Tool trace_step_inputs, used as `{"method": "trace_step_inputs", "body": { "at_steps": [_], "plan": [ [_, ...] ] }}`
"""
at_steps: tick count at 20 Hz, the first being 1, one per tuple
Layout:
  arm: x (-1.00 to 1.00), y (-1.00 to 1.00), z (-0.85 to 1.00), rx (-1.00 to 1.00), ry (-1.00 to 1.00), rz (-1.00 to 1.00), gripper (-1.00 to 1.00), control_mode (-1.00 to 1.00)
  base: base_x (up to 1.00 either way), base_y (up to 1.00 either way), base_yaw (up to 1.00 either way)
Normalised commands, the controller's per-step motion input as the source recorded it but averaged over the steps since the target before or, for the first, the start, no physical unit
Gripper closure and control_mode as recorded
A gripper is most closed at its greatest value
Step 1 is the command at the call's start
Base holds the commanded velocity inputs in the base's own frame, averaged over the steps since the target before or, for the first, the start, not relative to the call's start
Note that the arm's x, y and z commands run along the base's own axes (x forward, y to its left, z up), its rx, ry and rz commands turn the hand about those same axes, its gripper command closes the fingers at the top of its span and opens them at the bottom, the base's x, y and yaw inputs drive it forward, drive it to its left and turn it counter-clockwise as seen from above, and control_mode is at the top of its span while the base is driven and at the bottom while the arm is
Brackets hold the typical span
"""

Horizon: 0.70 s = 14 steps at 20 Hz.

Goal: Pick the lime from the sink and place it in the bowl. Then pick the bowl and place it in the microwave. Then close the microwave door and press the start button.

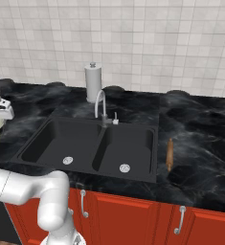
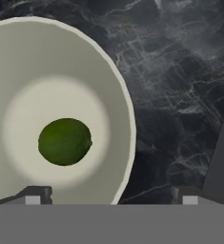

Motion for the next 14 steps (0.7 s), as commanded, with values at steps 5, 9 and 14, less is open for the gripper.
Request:
{"method": "trace_step_inputs", "body": {
  "at_steps": [5, 9, 14],
  "plan": [
    [0.00, 0.00, -0.37, 0.00, 0.01, -0.01, -1.00, -1.00, 0.00, 0.00, 0.00],
    [0.00, -0.01, -0.50, 0.00, 0.01, -0.01, -1.00, -1.00, 0.00, 0.00, 0.00],
    [0.00, 0.00, -0.44, 0.00, 0.02, 0.00, -1.00, -1.00, 0.00, 0.00, 0.00]
  ]
}}
